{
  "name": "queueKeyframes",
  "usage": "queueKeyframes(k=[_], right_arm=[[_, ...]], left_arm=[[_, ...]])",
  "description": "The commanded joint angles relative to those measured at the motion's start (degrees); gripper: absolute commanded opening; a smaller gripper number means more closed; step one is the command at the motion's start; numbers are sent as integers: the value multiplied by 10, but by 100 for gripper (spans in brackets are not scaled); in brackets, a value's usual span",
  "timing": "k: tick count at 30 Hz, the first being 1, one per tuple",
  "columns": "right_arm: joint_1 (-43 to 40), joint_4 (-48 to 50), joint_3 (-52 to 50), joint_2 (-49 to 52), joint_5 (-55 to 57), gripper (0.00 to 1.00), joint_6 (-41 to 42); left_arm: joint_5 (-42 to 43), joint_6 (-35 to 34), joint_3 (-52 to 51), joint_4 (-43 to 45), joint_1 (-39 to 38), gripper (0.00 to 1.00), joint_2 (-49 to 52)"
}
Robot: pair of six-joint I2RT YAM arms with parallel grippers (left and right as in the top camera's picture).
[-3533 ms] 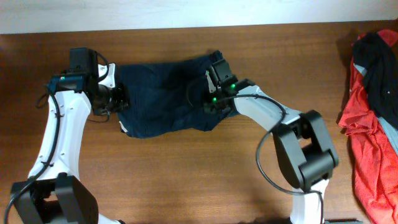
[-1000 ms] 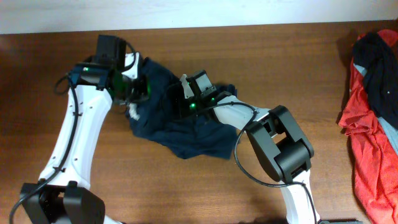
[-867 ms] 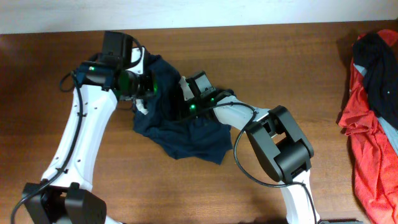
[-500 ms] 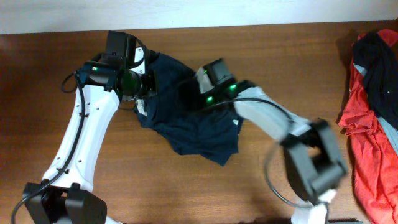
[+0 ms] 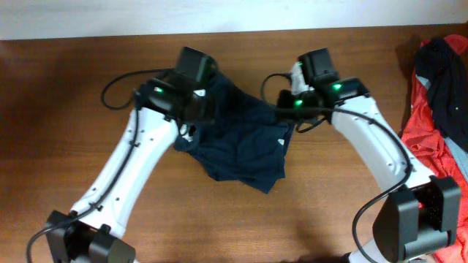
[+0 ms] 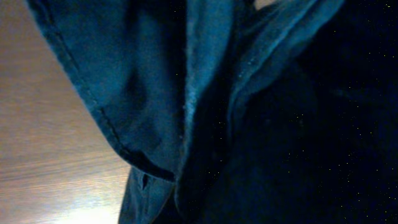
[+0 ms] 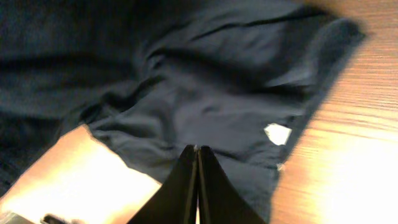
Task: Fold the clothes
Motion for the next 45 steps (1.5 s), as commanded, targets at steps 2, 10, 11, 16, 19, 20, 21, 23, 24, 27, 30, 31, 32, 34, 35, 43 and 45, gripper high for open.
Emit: queueKeyframes(k=[2,10,11,16,19,20,21,23,24,27,30,31,32,34,35,43,45], right_arm=[[-49,-26,2,2,10,4,-8],[-104,-63,2,2,12,4,-12],[-109,-71,2,2,12,4,-21],[-112,-118,-14,14,79,4,-27],[-112,-98,-45,29,99,4,-26],[-112,-83,-58,33,96,4,-25],[-112,-66,-73,40,97,4,-25],[-112,-35,-99,53,97,4,-20],[-112,-17,-113,62,93,4,-21],[-111,42,-142,85,52,4,-38],[-111,94,-163,105,-1,4,-55],[-111,102,-166,108,-6,4,-55],[-111,116,-172,114,-13,4,-55],[-111,134,-179,120,-28,4,-55],[-111,144,-185,125,-40,4,-55],[-111,160,-192,161,-80,4,-55],[-111,160,-192,161,-81,4,-55]], left_arm=[[-159,-35,17,8,-57,1,-13],[-170,-70,17,36,-96,0,-3],[-171,-72,17,38,-99,0,3],[-169,-85,17,39,-108,0,37],[-169,-93,17,39,-108,1,50],[-168,-95,17,41,-108,0,50],[-166,-95,17,44,-108,0,51],[-160,-95,17,52,-108,0,51],[-155,-95,17,56,-108,1,51],[-142,-95,17,61,-108,1,51],[-140,-95,17,65,-108,1,51],[-140,-95,17,65,-108,1,51],[-140,-95,17,68,-108,0,51],[-135,-102,17,76,-108,0,51],[-114,-109,17,88,-108,1,51],[-18,-112,17,148,-117,1,57],[-16,-112,17,150,-127,1,68]])
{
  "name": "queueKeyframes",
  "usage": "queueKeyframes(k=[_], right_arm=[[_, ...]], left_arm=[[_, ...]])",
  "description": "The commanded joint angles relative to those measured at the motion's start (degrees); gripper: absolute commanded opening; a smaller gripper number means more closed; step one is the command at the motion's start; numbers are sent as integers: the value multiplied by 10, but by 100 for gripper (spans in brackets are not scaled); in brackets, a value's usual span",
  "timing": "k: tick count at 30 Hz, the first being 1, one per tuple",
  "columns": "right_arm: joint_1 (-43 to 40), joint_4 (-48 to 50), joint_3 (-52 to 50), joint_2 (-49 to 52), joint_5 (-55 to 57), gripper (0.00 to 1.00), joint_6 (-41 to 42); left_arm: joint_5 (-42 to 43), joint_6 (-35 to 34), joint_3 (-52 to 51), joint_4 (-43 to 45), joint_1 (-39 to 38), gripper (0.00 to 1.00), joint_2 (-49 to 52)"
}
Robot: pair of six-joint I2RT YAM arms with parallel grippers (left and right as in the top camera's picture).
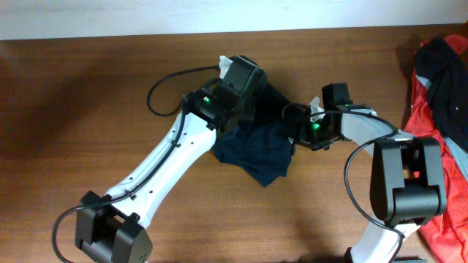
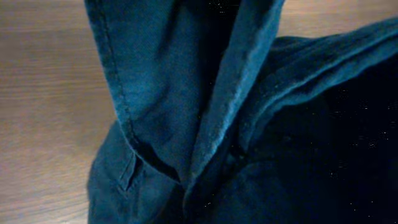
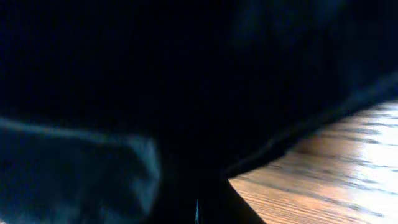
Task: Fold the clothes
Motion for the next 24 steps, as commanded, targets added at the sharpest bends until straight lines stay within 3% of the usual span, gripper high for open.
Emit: queueKeyframes(k=[1,14,24], right_arm=[[1,-6,-17,38,5,4,-8],[-8,-41,-17,25,35,4,-15],[-71,-89,-13,-63,74,4,0]], left_arm=[[38,-9,16,9,-24,1,20],[38,8,16,13,-82,1,107],[45,8,16,11,-87,1,108]])
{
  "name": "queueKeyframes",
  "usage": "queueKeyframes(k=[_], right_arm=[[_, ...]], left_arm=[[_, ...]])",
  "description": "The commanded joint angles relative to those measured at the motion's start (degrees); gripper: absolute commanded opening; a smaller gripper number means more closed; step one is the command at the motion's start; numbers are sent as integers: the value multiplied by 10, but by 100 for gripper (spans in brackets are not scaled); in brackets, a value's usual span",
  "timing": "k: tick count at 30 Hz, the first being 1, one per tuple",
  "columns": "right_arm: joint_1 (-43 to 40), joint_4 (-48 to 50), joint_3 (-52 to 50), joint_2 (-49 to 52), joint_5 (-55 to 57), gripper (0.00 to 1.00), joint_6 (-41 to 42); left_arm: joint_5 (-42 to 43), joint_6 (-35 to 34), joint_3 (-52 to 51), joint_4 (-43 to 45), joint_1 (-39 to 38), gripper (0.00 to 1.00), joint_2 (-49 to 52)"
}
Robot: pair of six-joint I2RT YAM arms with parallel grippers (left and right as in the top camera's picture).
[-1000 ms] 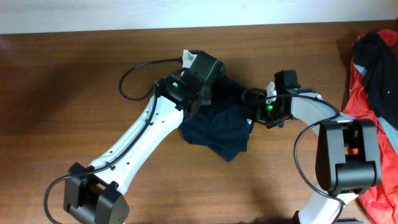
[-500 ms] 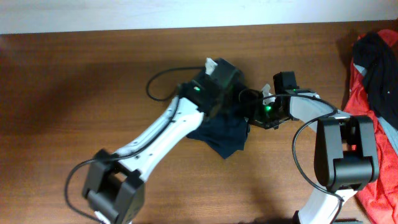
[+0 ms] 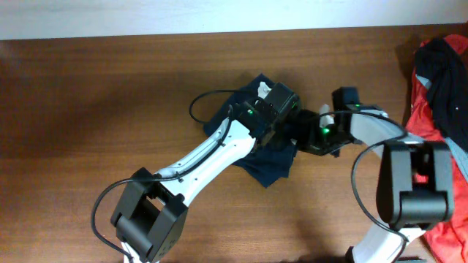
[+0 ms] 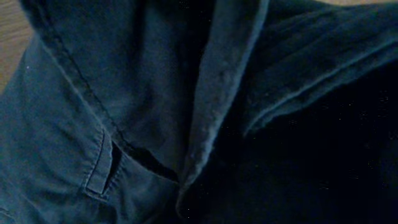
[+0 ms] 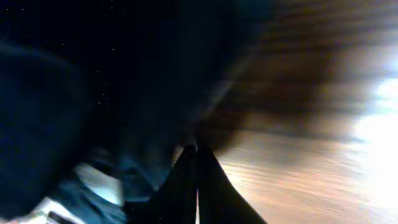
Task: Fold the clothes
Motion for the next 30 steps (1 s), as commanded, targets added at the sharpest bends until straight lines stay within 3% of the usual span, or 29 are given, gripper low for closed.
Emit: queueKeyframes(k=[1,10,14,22,25,29,30], right_arm=[[-36,-13,-3,-51,64,4,8],[-67,-41,5,-87,71,5,8],[-68,-40,5,-87,81,5,8],[-68,-41,5,-87,81,5,8],[-68,-41,5,-87,81,5,8],[-68,-41,5,-87,81,5,7],[-68,-41,5,-87,80,5,-2]], left_arm=[[20,5,13,-1,-3,2,3],[21,5,13,-3,-11,5,3],[25,6,13,0,-26,36,3],[37,12,13,9,-48,39,3],[49,15,13,9,-56,46,3],[42,74,17,-5,-59,44,0],[6,74,31,-30,-55,44,-6]])
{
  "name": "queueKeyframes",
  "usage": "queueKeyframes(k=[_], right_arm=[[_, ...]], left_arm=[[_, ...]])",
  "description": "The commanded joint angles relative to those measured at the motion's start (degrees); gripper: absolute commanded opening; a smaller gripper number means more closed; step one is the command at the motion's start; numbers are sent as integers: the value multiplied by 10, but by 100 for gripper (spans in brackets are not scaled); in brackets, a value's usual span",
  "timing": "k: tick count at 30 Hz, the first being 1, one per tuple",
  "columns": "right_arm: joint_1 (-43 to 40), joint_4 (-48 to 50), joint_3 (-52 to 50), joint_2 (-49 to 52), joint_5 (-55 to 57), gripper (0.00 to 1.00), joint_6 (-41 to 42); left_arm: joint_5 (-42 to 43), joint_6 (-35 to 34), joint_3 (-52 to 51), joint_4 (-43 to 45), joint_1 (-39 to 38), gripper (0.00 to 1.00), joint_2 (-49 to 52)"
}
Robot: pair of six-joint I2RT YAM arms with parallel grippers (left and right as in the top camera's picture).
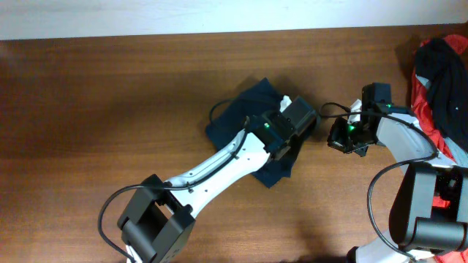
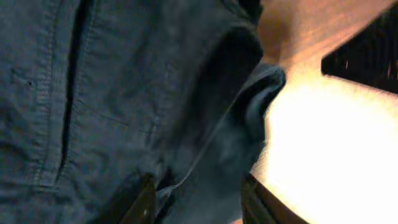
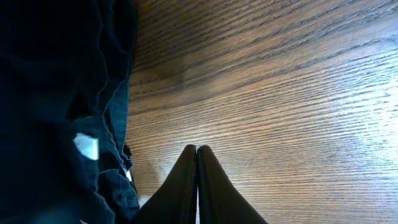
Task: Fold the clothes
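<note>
A navy garment lies doubled over on the brown table. My left gripper has reached across to its right edge. In the left wrist view that gripper is open, with navy cloth bunched under and between its fingers. My right gripper sits just right of the garment. In its own view the right gripper is shut on nothing over bare wood. The garment's edge and a white label lie to its left.
A heap of red and dark clothes lies at the table's right edge, close behind my right arm. My left arm stretches diagonally across the table's middle from the front. A white wall strip borders the table's far side.
My left gripper has moved right to the garment's right edge and opened, letting go of the fold. My right gripper, still shut, has moved right off the cloth onto bare wood.
At first the garment lay spread out, with my left gripper at its left end and my right at its right end. My left gripper then stood ever further right with the cloth's edge. Now the garment lies doubled over and released, both grippers at its right side.
</note>
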Motion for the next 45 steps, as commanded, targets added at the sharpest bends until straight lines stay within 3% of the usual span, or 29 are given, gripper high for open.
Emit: queueKeyframes(k=[1,5,9,12,15,17,23,27,31,39,45], right_arm=[[0,-3,5,-6,6,5,-11],[0,-1,14,-13,-9,4,-37],[1,7,32,-53,-68,4,-76],[10,7,36,-85,-106,4,-77],[37,3,36,-98,-168,4,-111],[63,-6,36,-96,-211,4,-156],[174,-27,35,-82,-187,4,-273],[235,-16,35,-53,-78,4,-265],[256,2,35,7,-61,5,-265],[236,0,36,143,87,4,-117],[233,-27,37,109,112,4,-120]], left_arm=[[-62,41,41,-46,6,44,-11],[-163,41,86,-104,32,44,-35],[-186,41,97,-107,76,44,-56],[-143,41,93,-103,117,27,-48],[-42,48,81,-94,161,7,-20],[36,75,75,-87,184,1,10],[199,127,75,-75,210,1,120],[217,127,75,-74,210,0,165],[216,127,75,-72,209,0,184],[214,127,75,-72,209,1,184],[214,127,75,-75,212,0,184]])
